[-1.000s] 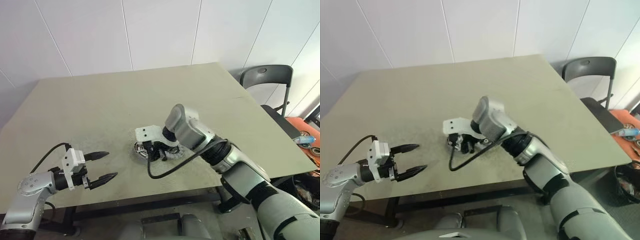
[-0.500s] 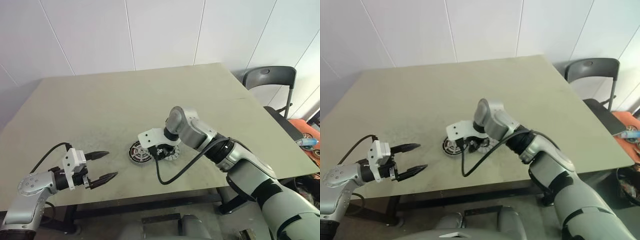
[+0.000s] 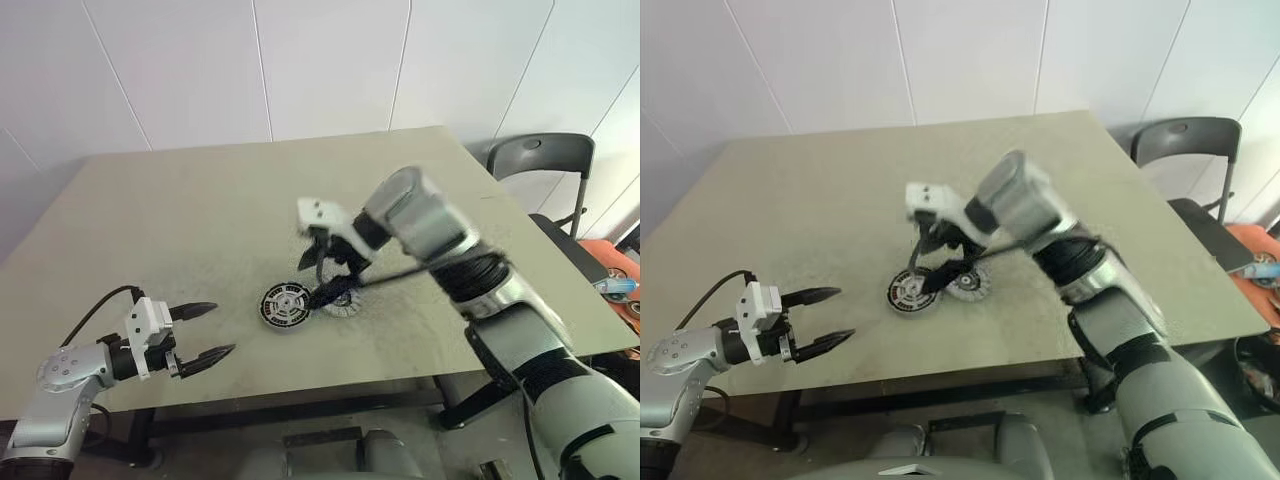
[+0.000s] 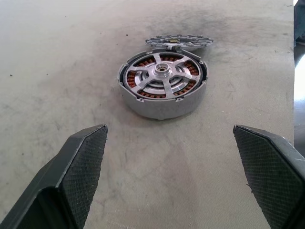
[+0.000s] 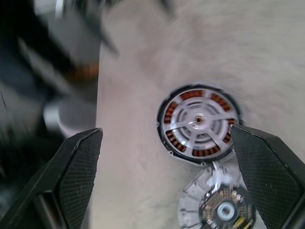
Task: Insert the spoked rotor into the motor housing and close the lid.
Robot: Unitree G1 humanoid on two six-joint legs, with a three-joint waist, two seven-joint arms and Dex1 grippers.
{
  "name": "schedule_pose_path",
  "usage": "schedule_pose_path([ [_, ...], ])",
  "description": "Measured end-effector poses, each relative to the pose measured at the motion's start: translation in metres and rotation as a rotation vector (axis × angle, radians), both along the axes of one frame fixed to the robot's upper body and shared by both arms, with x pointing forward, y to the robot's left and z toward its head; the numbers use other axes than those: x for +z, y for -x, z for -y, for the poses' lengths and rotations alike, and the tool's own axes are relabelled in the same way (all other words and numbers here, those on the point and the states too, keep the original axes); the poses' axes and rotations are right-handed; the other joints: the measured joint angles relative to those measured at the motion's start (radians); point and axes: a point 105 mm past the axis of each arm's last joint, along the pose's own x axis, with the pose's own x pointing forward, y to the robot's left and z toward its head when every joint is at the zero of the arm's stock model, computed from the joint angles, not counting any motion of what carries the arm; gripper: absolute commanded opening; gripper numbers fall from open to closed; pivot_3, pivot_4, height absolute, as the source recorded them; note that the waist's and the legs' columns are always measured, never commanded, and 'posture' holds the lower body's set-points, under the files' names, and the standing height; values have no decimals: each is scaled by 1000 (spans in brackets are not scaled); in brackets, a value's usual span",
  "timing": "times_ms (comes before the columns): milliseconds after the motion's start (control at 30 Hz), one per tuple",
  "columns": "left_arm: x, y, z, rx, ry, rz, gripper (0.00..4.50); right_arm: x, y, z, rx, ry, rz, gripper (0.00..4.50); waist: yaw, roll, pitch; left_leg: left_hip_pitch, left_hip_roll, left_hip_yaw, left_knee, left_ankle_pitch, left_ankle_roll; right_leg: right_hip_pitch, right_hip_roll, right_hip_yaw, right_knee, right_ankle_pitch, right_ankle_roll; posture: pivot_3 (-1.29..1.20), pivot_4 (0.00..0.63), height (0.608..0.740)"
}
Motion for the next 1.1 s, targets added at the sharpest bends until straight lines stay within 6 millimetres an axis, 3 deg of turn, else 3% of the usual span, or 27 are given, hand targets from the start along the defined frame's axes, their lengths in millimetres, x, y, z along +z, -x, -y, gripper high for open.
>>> schedule_pose_path([
  [100,0,0,0,0,1,1,4500,-1,-4,13,-198,-151,-148,4468,0,0,0,0,0,0,-1,0,0,-1,0,0,0,0,0,0,0,740],
  [300,0,-5,-3,9,5,0,4500,-38,4,48,-516,-295,-418,4468,-2,1,0,-2,0,1,-1,0,0,-2,0,1,0,0,0,0,0,740],
  [367,2,-8,-3,6,6,8,4500,-48,6,51,-579,-337,-474,4468,-7,1,0,-1,0,2,0,0,0,-2,0,1,0,0,0,0,0,740],
  [500,5,-12,-2,2,7,20,4500,-49,-7,55,-716,-514,-543,4468,-6,1,0,0,0,2,0,0,0,-1,0,1,0,0,0,0,0,740],
  [567,5,-12,-2,2,7,18,4500,-61,-5,64,-772,-496,-575,4468,-2,1,0,-1,0,2,0,0,0,0,0,1,-1,0,0,0,0,740],
  [700,3,-12,-3,5,6,12,4500,-85,10,78,-796,-424,-688,4468,-5,2,1,-1,0,3,-1,0,0,0,-1,1,-4,1,-1,0,0,740],
  [800,3,-12,-3,5,4,11,4500,-85,20,85,-765,-400,-759,4468,-9,2,1,0,1,3,-1,0,0,1,0,1,-5,0,0,0,0,740],
  [1100,2,-12,-3,11,-2,11,4500,-85,41,71,-683,-327,-878,4468,-5,2,1,-1,1,3,-1,0,1,5,1,1,-10,1,0,0,0,740],
])
